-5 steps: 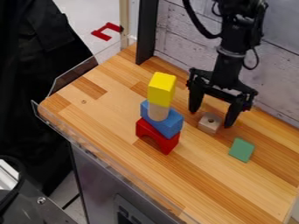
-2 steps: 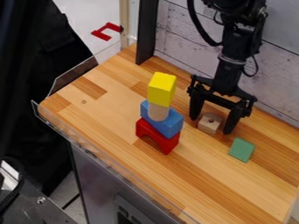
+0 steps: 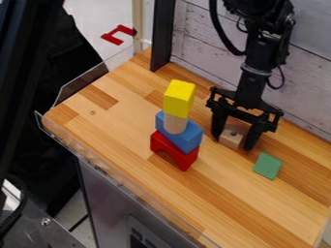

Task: Put the cube with a hole on to the top of the yellow cube.

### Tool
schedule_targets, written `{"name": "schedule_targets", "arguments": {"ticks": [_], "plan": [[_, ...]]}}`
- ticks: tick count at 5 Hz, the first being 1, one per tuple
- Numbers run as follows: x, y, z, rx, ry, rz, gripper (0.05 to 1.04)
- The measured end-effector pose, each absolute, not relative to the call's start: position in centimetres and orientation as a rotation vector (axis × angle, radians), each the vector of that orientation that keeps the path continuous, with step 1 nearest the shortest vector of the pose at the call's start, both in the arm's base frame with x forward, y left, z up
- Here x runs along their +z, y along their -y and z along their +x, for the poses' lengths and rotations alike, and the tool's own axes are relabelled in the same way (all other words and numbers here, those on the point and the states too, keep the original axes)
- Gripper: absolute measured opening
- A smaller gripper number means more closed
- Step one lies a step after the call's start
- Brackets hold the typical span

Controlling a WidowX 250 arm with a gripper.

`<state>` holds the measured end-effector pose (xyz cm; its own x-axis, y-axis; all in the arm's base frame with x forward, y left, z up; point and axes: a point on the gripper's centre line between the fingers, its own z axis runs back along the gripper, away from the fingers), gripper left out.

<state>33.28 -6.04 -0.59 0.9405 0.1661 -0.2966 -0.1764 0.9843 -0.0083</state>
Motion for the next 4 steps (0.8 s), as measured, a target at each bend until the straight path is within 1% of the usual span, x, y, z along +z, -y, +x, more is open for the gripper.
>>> {"name": "schedule_targets", "arguments": {"ticks": [1, 2, 3, 4], "plan": [[-0.8, 6.0, 33.4, 0.216, -0.28, -0.053, 0.546], [-0.5, 5.9, 33.1, 0.227, -0.266, -0.07, 0.546], [4.0, 5.6, 33.5, 0.224, -0.196, -0.116, 0.546], [9.3, 5.3, 33.9, 0.208, -0.047, -0.176, 0.546]]}}
